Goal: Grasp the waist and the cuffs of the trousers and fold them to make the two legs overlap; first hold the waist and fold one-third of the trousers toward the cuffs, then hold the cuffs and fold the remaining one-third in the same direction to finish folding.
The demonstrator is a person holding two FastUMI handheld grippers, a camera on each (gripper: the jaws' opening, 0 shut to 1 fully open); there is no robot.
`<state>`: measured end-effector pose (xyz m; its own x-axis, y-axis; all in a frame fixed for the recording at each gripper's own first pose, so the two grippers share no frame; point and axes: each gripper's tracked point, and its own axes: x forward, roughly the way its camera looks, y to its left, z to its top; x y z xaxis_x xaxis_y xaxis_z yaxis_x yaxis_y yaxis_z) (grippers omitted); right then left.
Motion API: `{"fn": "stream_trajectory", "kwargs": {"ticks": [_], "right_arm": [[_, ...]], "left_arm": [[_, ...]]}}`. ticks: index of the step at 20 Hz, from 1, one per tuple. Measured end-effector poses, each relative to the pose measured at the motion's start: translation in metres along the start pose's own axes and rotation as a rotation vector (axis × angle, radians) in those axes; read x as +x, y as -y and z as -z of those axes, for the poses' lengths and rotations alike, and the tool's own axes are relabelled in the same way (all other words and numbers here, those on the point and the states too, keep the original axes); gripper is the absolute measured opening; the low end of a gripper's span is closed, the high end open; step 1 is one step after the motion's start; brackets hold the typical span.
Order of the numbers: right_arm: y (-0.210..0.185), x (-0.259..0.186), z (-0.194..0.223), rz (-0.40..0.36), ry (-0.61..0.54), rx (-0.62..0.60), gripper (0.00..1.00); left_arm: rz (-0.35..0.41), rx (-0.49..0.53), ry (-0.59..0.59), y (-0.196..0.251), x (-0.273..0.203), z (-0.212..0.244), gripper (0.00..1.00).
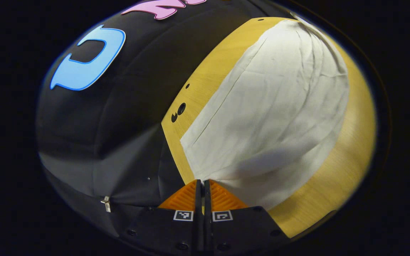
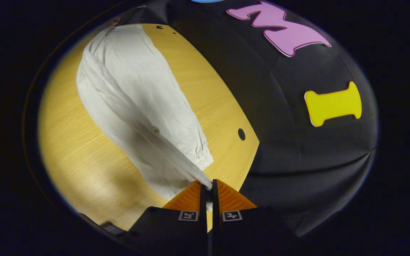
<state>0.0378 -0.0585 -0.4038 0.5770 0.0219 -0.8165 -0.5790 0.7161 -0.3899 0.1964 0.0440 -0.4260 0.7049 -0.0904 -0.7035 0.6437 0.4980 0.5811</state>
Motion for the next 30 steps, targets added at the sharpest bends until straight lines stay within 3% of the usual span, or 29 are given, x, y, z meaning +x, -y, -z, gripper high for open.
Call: {"fn": "stream_trajectory", "kwargs": {"ticks": [4,7,12,18,22,24,25,26,27,28,29,30], "right_arm": [[-0.006,0.046,0.016,-0.069,-0.163,0.167,0.10],[-0.007,0.072,0.020,-0.094,-0.238,0.196,0.10],[-0.005,0.102,0.017,-0.088,-0.256,0.138,0.10],[0.002,0.100,0.015,-0.073,-0.256,0.150,0.12],[0.021,0.093,0.020,-0.033,-0.254,0.234,0.39],[0.029,0.084,0.024,-0.017,-0.253,0.286,0.64],[0.032,0.079,0.025,-0.003,-0.248,0.309,0.71],[0.036,0.072,0.026,0.014,-0.236,0.328,0.75],[0.038,0.064,0.028,0.030,-0.223,0.347,0.80],[0.043,0.054,0.028,0.052,-0.202,0.363,0.80],[0.045,0.045,0.029,0.074,-0.182,0.372,0.75],[0.047,0.036,0.030,0.088,-0.161,0.379,0.80]], "left_arm": [[-0.011,-0.053,-0.037,-0.002,0.033,-0.001,0.05],[-0.043,-0.060,-0.043,-0.012,0.046,-0.011,0.05],[-0.100,-0.042,-0.027,-0.042,0.068,-0.042,0.05],[-0.072,0.012,-0.086,-0.028,0.110,-0.039,0.05],[-0.062,-0.001,-0.081,-0.025,0.110,-0.037,0.05],[-0.035,-0.035,-0.087,-0.024,0.107,-0.032,0.06],[-0.022,-0.057,-0.096,-0.022,0.105,-0.029,0.08],[-0.005,-0.077,-0.109,-0.019,0.093,-0.024,0.20],[0.020,-0.098,-0.130,-0.016,0.080,-0.016,0.19],[0.046,-0.101,-0.147,-0.014,0.066,-0.008,0.43],[0.055,-0.083,-0.157,-0.016,0.053,-0.002,0.53],[0.057,-0.052,-0.159,-0.020,0.041,0.004,0.69]]}}
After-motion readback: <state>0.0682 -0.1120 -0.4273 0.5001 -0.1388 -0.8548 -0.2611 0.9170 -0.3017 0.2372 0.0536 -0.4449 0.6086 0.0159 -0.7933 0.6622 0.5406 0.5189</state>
